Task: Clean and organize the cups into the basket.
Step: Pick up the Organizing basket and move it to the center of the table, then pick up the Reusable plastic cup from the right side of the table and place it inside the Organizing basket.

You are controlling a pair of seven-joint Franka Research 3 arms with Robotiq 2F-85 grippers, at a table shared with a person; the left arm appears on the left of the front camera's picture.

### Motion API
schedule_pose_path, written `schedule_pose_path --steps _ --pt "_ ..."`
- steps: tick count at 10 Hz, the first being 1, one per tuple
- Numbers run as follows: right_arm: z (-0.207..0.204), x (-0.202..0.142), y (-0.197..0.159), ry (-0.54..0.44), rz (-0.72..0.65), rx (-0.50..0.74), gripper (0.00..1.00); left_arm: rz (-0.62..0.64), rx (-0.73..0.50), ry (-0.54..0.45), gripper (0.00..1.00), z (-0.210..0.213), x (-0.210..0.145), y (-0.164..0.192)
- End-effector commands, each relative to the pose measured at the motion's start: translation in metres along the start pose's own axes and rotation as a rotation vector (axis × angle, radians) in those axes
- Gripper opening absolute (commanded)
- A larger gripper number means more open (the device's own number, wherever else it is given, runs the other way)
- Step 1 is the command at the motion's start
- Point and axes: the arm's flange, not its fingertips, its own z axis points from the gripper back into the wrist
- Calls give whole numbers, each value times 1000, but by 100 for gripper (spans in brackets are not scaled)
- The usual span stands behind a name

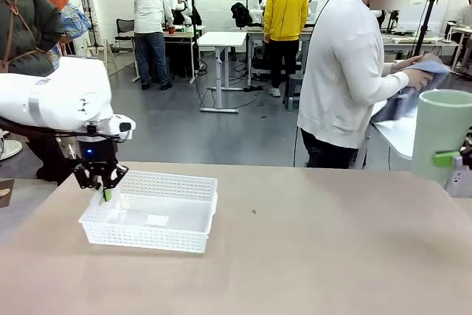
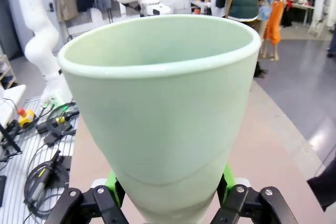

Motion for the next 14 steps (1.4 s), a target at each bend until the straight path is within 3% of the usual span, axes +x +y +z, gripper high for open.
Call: schedule_pose_path --steps 1,2,6,10,14 --pt "7 6 -4 3 -45 -49 62 19 32 10 0 6 8 -29" --pt "0 0 0 0 0 0 62 47 22 9 0 9 11 -49" --pt "0 0 0 0 0 0 62 158 24 52 0 -3 28 -115" --pt "0 0 0 0 0 0 62 98 54 24 0 -6 19 -169" --pt "0 0 0 0 0 0 62 50 67 -26 0 5 4 -191"
